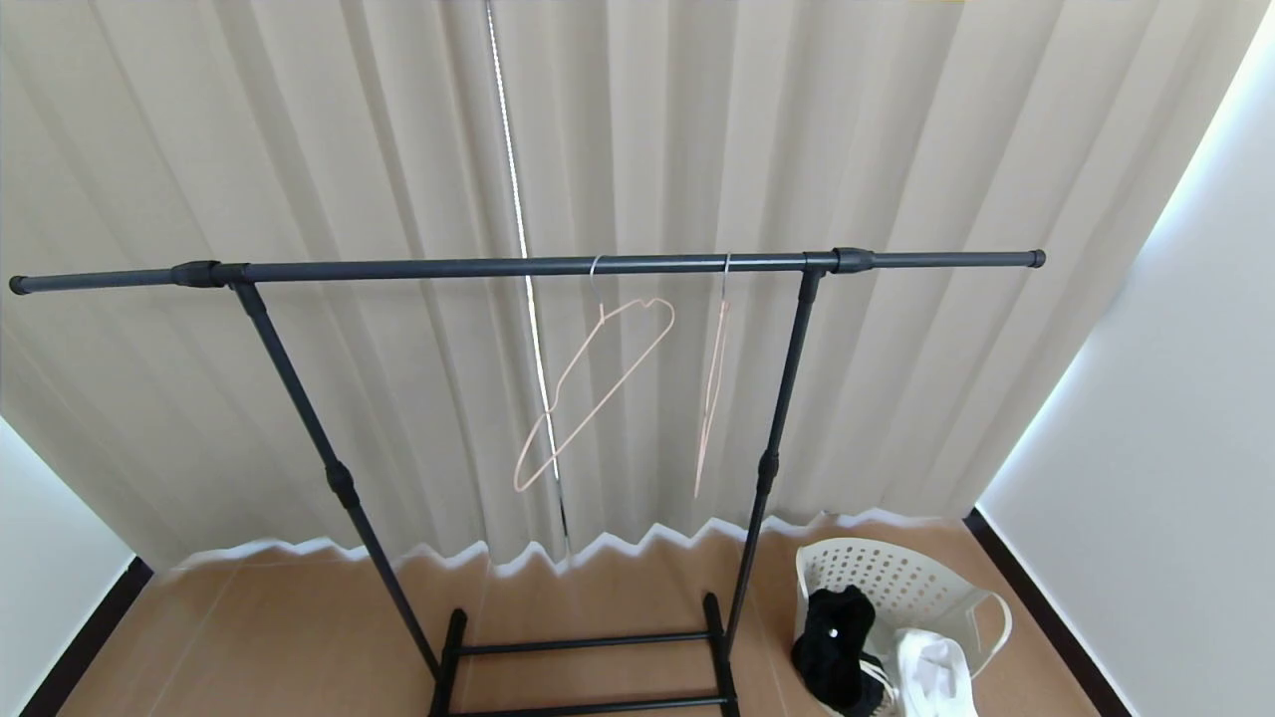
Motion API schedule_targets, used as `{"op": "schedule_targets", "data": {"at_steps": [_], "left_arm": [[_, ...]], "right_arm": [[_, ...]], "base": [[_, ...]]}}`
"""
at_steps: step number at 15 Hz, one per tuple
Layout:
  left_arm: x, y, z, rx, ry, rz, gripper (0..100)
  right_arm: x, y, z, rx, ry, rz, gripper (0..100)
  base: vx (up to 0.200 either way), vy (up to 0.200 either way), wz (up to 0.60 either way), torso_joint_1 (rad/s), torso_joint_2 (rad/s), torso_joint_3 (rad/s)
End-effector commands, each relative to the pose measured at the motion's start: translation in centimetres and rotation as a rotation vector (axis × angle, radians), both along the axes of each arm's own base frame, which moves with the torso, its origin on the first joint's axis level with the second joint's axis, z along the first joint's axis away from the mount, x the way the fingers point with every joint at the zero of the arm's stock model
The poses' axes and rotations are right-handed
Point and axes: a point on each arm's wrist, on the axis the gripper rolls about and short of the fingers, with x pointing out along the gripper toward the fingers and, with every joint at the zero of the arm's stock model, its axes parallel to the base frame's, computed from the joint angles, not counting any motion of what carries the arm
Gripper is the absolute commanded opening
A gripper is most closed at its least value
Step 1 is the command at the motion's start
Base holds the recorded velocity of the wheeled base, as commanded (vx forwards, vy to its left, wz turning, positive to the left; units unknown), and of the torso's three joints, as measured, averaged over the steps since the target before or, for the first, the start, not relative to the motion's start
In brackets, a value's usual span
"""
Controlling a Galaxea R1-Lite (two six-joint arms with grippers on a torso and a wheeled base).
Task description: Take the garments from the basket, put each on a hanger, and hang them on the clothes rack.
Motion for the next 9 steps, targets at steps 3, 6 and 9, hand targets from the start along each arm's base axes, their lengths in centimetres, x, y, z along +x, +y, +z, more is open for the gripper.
{"op": "schedule_targets", "data": {"at_steps": [3,6,9], "left_arm": [[0.01,0.0,0.0,0.0,0.001,0.0,100],[0.01,0.0,0.0,0.0,0.001,0.0,100],[0.01,0.0,0.0,0.0,0.001,0.0,100]], "right_arm": [[0.01,0.01,0.04,-0.025,-0.001,0.008,100],[0.01,0.01,0.04,-0.022,-0.001,0.006,100],[0.01,0.01,0.04,-0.023,-0.001,0.008,100]], "base": [[0.0,0.0,0.0,0.0,0.0,0.0],[0.0,0.0,0.0,0.0,0.0,0.0],[0.0,0.0,0.0,0.0,0.0,0.0]]}}
